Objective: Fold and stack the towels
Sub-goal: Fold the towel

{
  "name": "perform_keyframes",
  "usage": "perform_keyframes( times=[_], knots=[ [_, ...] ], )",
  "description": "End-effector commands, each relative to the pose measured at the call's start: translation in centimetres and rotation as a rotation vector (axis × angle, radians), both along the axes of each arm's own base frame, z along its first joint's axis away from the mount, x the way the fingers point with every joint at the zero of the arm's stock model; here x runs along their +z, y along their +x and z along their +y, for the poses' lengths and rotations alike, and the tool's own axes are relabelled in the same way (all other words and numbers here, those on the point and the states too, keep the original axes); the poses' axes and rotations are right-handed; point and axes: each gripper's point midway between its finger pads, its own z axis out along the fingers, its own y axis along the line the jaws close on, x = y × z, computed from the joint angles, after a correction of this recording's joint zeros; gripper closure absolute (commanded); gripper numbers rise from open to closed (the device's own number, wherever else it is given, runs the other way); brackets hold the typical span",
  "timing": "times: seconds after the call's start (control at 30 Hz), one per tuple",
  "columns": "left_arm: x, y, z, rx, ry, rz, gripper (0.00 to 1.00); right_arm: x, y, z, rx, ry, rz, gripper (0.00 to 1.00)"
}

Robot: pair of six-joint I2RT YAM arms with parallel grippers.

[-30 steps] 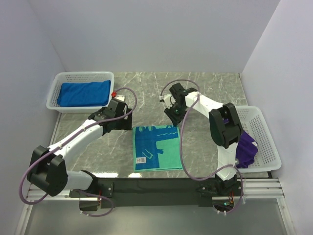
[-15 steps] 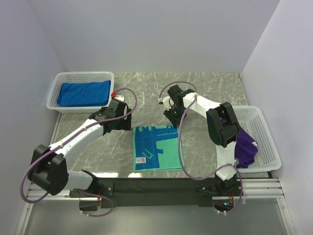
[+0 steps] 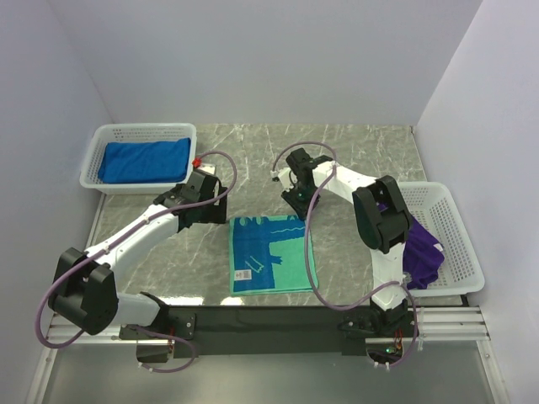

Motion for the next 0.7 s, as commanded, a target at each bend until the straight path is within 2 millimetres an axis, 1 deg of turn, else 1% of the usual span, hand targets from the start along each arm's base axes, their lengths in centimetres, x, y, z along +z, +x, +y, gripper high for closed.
perform_keyframes(
  times=[0.0,0.03,0.1,0.13,0.27,0.3,0.37,0.4,0.43,0.5,0.53,0.6,0.67],
  knots=[
    [0.9,1.2,-1.2,-0.05,-0.035,-0.033,0.03,-2.0,-1.4,0.0,0.006,-0.014,0.042,0.68],
    [0.8,1.4,-1.4,-0.052,-0.029,-0.026,0.04,-2.0,-1.4,0.0,0.005,-0.012,0.041,0.74],
    [0.9,1.8,-1.9,-0.068,-0.037,-0.017,0.04,-2.0,-1.6,0.1,0.004,-0.009,0.043,0.81],
    [0.9,2.2,-2.3,-0.081,-0.039,-0.01,0.05,-2.1,-1.7,0.0,0.006,-0.011,0.044,0.87],
    [0.2,3.1,-3.7,-0.134,-0.05,0.025,0.07,-2.3,-1.8,-0.2,0.008,-0.019,0.036,1.0],
    [0.0,3.2,-4.0,-0.149,-0.056,0.032,0.09,-2.2,-1.8,-0.2,0.009,-0.018,0.033,1.0],
    [-1.0,3.7,-4.4,-0.165,-0.042,0.064,0.11,-2.1,-1.8,-0.3,0.011,-0.019,0.024,1.0],
    [-1.0,4.0,-4.6,-0.162,-0.039,0.074,0.15,-2.0,-1.7,-0.3,0.009,-0.017,0.019,1.0],
    [-2.2,4.1,-4.6,-0.15,-0.025,0.113,0.18,-2.0,-1.7,-0.2,0.008,-0.016,0.02,1.0],
    [-2.7,4.4,-4.9,-0.146,-0.023,0.141,0.24,-1.9,-1.7,-0.1,0.01,-0.013,0.015,1.0],
    [-3.5,4.3,-5.0,-0.15,-0.016,0.169,0.25,-1.9,-1.7,-0.2,0.009,-0.015,0.013,1.0],
    [-3.9,4.4,-5.6,-0.166,-0.028,0.187,0.3,-1.8,-1.8,-0.1,0.012,-0.014,0.007,1.0],
    [-4.6,4.5,-6.1,-0.18,-0.038,0.208,0.3,-1.9,-2.0,-0.1,0.011,-0.015,0.011,1.0]
  ],
)
